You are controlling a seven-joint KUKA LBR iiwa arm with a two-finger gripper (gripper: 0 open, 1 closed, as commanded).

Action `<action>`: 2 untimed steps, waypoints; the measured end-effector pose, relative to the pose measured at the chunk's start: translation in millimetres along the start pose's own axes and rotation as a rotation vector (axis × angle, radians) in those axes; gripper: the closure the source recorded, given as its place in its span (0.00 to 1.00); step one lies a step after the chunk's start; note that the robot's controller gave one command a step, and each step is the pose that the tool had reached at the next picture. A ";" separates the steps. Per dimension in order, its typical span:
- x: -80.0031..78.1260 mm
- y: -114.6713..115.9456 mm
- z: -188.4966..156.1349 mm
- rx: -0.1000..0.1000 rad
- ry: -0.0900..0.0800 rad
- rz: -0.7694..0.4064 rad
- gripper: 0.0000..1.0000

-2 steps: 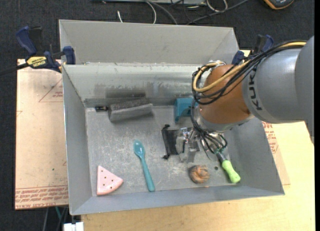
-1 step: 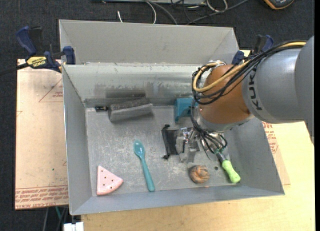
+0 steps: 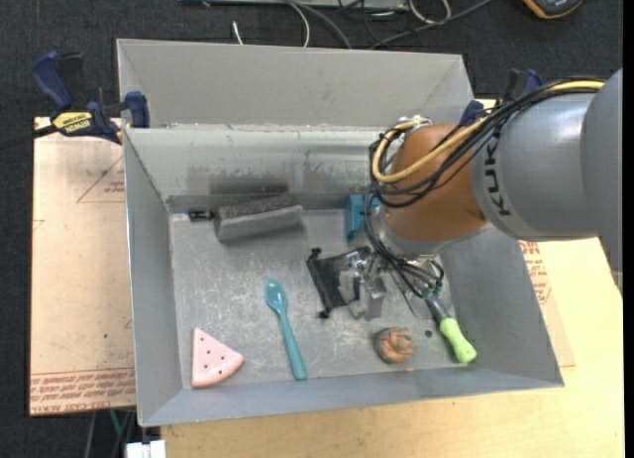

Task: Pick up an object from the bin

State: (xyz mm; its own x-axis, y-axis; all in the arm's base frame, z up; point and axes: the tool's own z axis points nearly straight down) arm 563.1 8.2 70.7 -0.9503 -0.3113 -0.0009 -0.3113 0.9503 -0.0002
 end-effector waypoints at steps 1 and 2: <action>-1.9 0.2 -60.4 -0.005 0.004 -0.176 1.00; -1.4 5.8 -135.8 -0.007 0.004 -0.271 1.00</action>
Offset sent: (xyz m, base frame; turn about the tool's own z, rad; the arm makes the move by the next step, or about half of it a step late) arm -0.0045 0.0110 0.2221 -0.3773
